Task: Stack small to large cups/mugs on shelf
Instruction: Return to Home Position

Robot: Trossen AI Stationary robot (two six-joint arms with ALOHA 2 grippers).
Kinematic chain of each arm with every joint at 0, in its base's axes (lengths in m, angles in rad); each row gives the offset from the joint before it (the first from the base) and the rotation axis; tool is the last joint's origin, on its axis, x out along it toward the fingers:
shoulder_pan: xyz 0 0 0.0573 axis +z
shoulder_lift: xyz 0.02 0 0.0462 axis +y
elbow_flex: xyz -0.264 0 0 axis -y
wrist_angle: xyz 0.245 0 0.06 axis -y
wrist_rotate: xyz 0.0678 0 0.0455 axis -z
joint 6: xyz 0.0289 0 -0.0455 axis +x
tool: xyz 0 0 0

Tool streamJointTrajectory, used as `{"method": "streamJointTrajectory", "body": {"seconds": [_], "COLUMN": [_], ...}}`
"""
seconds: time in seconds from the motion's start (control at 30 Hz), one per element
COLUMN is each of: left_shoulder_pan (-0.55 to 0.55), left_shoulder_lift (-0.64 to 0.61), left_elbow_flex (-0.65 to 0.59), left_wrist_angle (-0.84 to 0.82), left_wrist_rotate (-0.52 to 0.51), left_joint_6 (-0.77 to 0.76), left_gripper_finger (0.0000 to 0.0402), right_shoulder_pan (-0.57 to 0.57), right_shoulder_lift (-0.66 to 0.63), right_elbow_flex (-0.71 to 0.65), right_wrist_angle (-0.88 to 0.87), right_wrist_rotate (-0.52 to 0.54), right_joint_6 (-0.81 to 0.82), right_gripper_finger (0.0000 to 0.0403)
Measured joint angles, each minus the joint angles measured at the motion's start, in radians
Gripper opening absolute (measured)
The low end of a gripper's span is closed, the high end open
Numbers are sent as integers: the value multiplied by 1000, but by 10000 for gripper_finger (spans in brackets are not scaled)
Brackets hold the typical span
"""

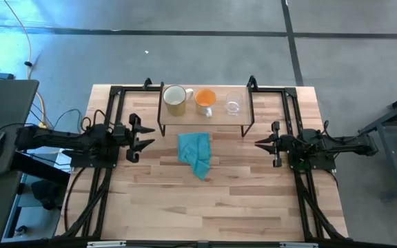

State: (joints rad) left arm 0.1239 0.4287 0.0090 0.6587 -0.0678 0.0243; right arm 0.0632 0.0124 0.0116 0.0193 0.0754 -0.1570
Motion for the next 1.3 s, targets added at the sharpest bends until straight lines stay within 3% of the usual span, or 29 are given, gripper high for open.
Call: {"method": "streamJointTrajectory", "body": {"seconds": [0.27, 0.53, 0.83, 1.3], "left_shoulder_pan": [0, 0, 0, 0], "left_shoulder_lift": [-211, -311, -318, -363], "left_elbow_flex": [0, 0, 0, 1], "left_wrist_angle": [-264, -463, -504, -561], "left_wrist_rotate": [52, 87, 146, 142], "left_joint_6": [-78, -140, -163, -129], "left_gripper_finger": [177, 177, 177, 177], "right_shoulder_pan": [0, 0, 0, 0], "right_shoulder_lift": [0, 0, 0, 0], "right_elbow_flex": [0, 0, 0, 0], "right_wrist_angle": [3, 4, 5, 5], "right_wrist_rotate": [20, 21, 26, 26], "right_joint_6": [2, 22, 21, 50], "right_gripper_finger": [32, 32, 32, 32]}}
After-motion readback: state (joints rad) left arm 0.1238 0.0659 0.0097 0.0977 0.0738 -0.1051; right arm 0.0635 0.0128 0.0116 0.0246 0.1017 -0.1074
